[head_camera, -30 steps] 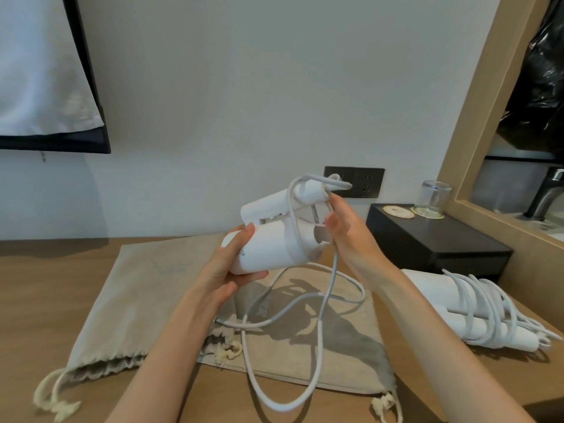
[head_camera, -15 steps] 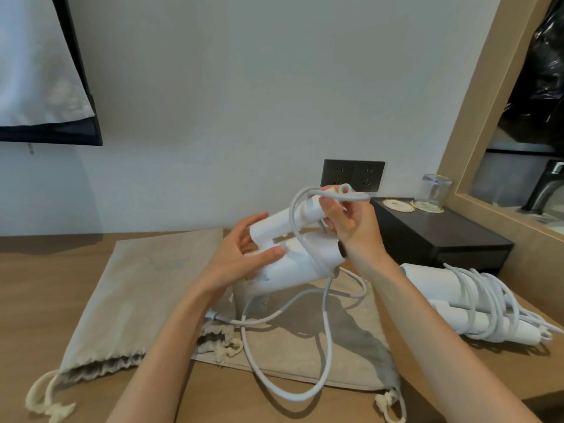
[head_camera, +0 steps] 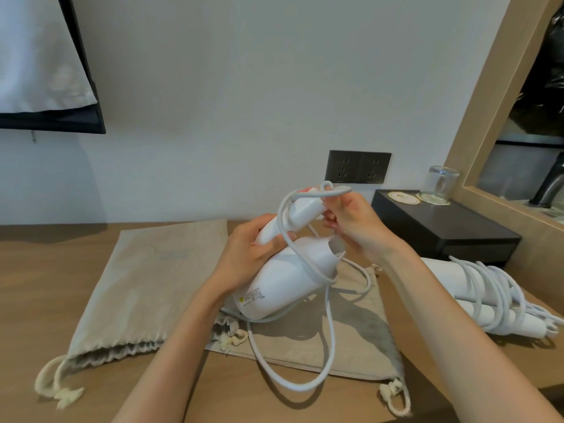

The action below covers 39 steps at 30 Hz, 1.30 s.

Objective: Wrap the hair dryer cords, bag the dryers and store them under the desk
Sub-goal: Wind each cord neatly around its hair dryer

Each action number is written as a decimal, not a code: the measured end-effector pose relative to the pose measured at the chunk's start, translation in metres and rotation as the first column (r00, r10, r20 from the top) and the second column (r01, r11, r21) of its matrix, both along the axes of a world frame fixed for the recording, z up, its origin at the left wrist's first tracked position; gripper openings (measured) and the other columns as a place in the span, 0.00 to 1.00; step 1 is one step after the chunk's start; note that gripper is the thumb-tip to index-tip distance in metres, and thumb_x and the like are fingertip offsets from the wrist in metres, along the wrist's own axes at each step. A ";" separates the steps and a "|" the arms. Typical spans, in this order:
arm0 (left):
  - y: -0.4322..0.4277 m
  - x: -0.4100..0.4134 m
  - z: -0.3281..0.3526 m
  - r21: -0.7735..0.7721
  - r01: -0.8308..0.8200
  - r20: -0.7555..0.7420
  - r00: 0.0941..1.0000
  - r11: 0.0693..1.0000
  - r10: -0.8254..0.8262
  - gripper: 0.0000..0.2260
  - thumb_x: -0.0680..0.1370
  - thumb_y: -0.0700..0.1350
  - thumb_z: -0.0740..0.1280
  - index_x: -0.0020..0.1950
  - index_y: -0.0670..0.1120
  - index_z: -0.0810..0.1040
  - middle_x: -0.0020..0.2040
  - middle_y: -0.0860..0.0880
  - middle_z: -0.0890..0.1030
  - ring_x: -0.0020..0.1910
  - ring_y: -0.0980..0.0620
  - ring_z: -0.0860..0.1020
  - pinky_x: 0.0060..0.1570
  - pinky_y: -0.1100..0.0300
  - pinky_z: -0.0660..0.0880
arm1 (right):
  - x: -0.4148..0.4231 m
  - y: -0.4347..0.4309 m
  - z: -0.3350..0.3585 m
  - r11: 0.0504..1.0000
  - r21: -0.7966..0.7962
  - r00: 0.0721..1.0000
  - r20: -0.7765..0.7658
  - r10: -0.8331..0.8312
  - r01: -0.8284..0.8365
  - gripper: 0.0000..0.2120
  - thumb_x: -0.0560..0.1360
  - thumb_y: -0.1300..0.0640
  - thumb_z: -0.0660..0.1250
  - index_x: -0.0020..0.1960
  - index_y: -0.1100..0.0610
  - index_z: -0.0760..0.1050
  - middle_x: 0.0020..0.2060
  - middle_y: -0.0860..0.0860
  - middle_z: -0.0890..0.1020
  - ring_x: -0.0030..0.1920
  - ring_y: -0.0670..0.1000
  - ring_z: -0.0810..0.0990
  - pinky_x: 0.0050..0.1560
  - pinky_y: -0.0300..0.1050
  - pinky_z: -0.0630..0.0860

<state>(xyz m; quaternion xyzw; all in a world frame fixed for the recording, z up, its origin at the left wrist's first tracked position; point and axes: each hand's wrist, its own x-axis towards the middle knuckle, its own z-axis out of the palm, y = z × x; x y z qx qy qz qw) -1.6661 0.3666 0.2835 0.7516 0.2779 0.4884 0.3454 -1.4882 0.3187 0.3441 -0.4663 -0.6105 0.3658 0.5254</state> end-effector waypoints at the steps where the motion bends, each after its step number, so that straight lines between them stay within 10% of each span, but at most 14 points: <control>1: 0.000 -0.001 0.001 -0.008 0.001 0.008 1.000 1.000 -0.001 0.04 0.76 0.43 0.69 0.47 0.52 0.79 0.37 0.64 0.80 0.35 0.67 0.75 0.35 0.72 0.69 | 0.003 0.002 -0.001 1.000 -0.011 1.000 0.001 0.014 -0.014 0.10 0.72 0.47 0.62 0.45 0.49 0.80 0.35 0.50 0.74 0.36 0.43 0.68 0.39 0.36 0.66; 13: -0.009 -0.004 0.009 -0.161 0.000 0.201 0.979 0.987 0.033 0.09 0.80 0.44 0.62 0.40 0.49 0.76 0.29 0.58 0.77 0.28 0.63 0.72 0.30 0.68 0.67 | 0.010 0.016 -0.020 0.999 -0.044 0.985 -0.169 -0.025 0.018 0.04 0.80 0.62 0.60 0.53 0.57 0.71 0.37 0.47 0.83 0.39 0.55 0.72 0.44 0.46 0.69; 18: 0.005 -0.015 0.005 -0.309 -0.056 0.382 0.907 0.950 0.178 0.02 0.82 0.41 0.60 0.51 0.46 0.71 0.29 0.58 0.79 0.27 0.61 0.76 0.27 0.65 0.73 | 0.012 0.010 -0.036 0.992 -0.016 0.975 0.188 -0.121 0.127 0.11 0.81 0.58 0.58 0.60 0.58 0.74 0.35 0.47 0.82 0.26 0.42 0.70 0.27 0.30 0.66; 23: 0.007 -0.014 0.003 -0.263 -0.114 0.347 0.915 0.958 0.204 0.23 0.81 0.50 0.59 0.74 0.59 0.58 0.48 0.66 0.78 0.41 0.64 0.81 0.36 0.65 0.78 | 0.012 0.001 -0.033 0.977 0.098 0.911 0.355 -0.212 0.189 0.10 0.80 0.55 0.59 0.52 0.49 0.79 0.31 0.47 0.76 0.26 0.40 0.69 0.28 0.29 0.65; 32: 0.014 -0.013 -0.006 -0.169 -0.328 0.157 0.922 0.930 0.354 0.22 0.79 0.55 0.61 0.73 0.64 0.62 0.65 0.63 0.71 0.58 0.61 0.74 0.58 0.56 0.74 | 0.016 -0.014 -0.022 0.942 0.225 0.709 0.621 -0.336 0.249 0.12 0.78 0.51 0.63 0.58 0.51 0.80 0.45 0.47 0.83 0.39 0.43 0.78 0.38 0.34 0.75; 39: 0.015 -0.011 -0.009 -0.136 -0.410 0.138 0.894 0.902 0.427 0.22 0.80 0.53 0.61 0.72 0.66 0.61 0.66 0.58 0.74 0.56 0.56 0.76 0.48 0.60 0.72 | 0.022 -0.014 -0.026 0.936 0.189 0.697 0.627 -0.347 0.297 0.11 0.78 0.51 0.64 0.56 0.52 0.81 0.41 0.51 0.84 0.38 0.49 0.77 0.38 0.45 0.73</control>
